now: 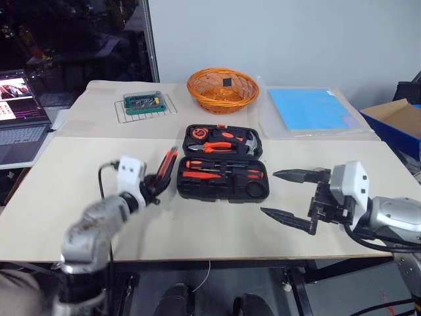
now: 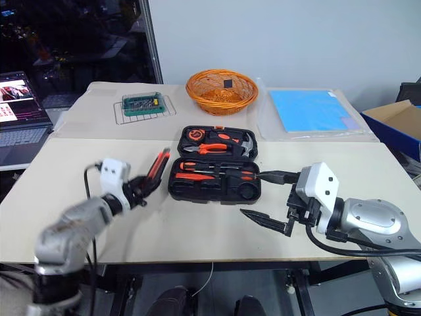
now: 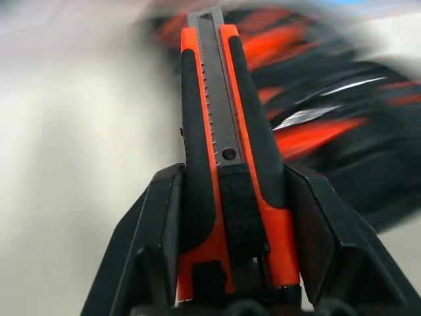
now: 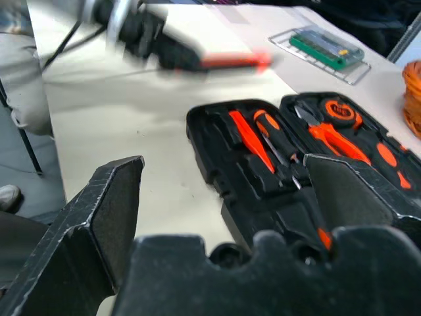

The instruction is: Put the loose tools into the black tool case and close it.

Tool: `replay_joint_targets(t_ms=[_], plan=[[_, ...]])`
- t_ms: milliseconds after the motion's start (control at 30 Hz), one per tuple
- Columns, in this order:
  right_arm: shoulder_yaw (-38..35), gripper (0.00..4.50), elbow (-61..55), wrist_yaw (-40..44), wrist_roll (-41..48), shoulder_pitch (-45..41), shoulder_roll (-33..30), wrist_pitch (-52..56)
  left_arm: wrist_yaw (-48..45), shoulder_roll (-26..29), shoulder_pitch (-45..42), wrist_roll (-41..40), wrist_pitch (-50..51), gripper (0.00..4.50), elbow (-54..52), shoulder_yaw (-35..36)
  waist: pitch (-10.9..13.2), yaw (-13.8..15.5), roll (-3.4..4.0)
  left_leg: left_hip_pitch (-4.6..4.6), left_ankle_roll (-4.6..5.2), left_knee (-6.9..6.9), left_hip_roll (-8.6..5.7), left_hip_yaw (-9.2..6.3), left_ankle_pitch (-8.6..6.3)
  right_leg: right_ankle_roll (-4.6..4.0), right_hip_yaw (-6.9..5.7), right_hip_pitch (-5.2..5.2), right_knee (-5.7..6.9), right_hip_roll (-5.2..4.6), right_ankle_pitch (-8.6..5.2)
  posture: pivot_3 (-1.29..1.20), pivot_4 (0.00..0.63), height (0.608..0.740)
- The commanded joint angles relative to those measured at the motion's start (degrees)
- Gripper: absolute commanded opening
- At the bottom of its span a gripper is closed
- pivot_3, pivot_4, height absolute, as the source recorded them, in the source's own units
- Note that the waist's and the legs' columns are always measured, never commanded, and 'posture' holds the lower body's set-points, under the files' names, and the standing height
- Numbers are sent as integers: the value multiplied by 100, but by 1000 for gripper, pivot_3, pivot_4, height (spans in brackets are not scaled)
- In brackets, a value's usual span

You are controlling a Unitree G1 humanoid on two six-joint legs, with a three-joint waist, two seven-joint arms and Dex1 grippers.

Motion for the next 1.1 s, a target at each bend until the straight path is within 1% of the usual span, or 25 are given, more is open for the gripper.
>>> replay_joint_targets(t_ms=[33, 100, 167, 200, 233, 267, 333, 467, 667, 800, 833, 900, 967, 1000, 1067, 1100], plan=[[-446, 4500, -258, -50, 73, 191, -15, -206, -1917, 237, -963, 282, -1139, 1780, 1096, -1173, -7, 32, 12, -1, 5, 0, -4, 4, -2, 1, 0, 1, -7, -3, 0, 0, 150, 740], [-570, 4500, -301, -79, 62, 297, -30, -205, -2591, 191, -1487, 477, -1581, 1780, 1808, -1606, -8, 41, 13, 1, 22, 1, -9, 25, -12, 5, 6, 3, -17, -4, 3, 0, 150, 740], [-848, 4500, -439, -122, 61, 508, -58, -163, -3155, -91, -2164, 1019, -2404, 1780, 2841, -2262, -6, 48, 11, 0, 42, 2, -9, 49, -19, 12, 9, 3, -19, 0, 6, 0, 150, 740], [-959, 4500, -502, -146, 79, 600, -64, -139, -3307, -202, -2399, 1301, -2852, 1780, 3295, -2510, -6, 57, 10, -10, 85, 7, -9, 64, 1, 17, 6, 8, -18, 10, 8, 0, 150, 740], [-1043, 4500, -568, -166, 95, 682, -73, -110, -3417, -277, -2553, 1537, -3269, 1780, 3667, -2685, -5, 64, 9, -29, 103, 14, -8, 70, 9, 23, 6, -3, -13, 20, 11, 0, 150, 740], [-1141, 4500, -636, -187, 101, 781, -75, -87, -3414, -389, -2720, 1696, -3368, 1780, 4028, -2794, -5, 59, 9, -51, 106, 23, -6, 70, 10, 28, 4, -19, -14, 33, 14, 0, 150, 740], [-1280, 4500, -740, -220, 125, 934, -75, -60, -3367, -560, -2962, 1931, -3518, 1780, 4575, -2900, -4, 34, 7, -59, 118, 26, -2, 80, 5, 32, 11, -26, -15, 41, 15, 0, 150, 740], [-1445, 4500, -924, -309, 120, 1216, -55, -33, -3484, -682, -3158, 2360, -3957, 1780, 5102, -3088, -2, -3, 5, -64, 122, 26, 0, 81, 2, 41, 12, -28, -16, 44, 10, 0, 150, 740], [-1484, 4500, -1051, -429, 154, 1330, -38, -8, -3756, -702, -3260, 2652, -4253, 1780, 5388, -3112, -2, -28, 5, -62, 123, 36, 0, 79, 2, 48, 11, -23, -11, 42, 12, 0, 150, 740], [-1398, 4500, -1051, -502, 138, 1281, -69, 2, -3733, -742, -3263, 2845, -4406, 1780, 5539, -3133, -3, -51, 5, -61, 123, 43, 1, 78, 2, 52, 14, -21, -8, 41, 14, 0, 150, 740], [-1385, 4500, -1057, -507, 149, 1270, -80, 9, -3678, -757, -3277, 2800, -4377, 2580, 5562, -3044, -3, -54, 5, -61, 123, 43, 1, 78, 2, 52, 13, -21, -8, 41, 14, 0, 150, 740], [-1373, 4500, -1055, -505, 165, 1257, -99, 15, -3800, -761, -3289, 2489, -4174, 3125, 5459, -2760, -3, -63, 5, -61, 123, 44, 1, 77, 2, 52, 13, -21, -6, 41, 14, 0, 150, 740], [-1355, 4500, -1014, -487, 171, 1231, -113, 5, -4107, -714, -3311, 1929, -3511, 3125, 5168, -2337, -2, -70, 4, -62, 124, 44, 1, 77, 2, 52, 13, -22, -7, 42, 14, 0, 150, 740], [-1317, 4500, -981, -481, 164, 1204, -116, -6, -4114, -732, -3322, 1616, -2934, 2939, 5032, -2081, -1, -78, 2, -65, 124, 44, 1, 78, 2, 53, 12, -24, -6, 42, 14, 0, 150, 740], [-1252, 4500, -939, -488, 160, 1155, -115, -18, -3940, -798, -3236, 1234, -2209, 2338, 4750, -1741, -1, -83, 2, -66, 125, 45, 2, 77, 2, 53, 12, -26, -5, 43, 14, 0, 150, 740], [-1228, 4500, -928, -497, 166, 1135, -114, -19, -3820, -834, -3160, 1115, -1984, 1899, 4585, -1623, -1, -84, 2, -65, 125, 46, 2, 77, 2, 54, 13, -25, -3, 43, 13, 0, 150, 740]])
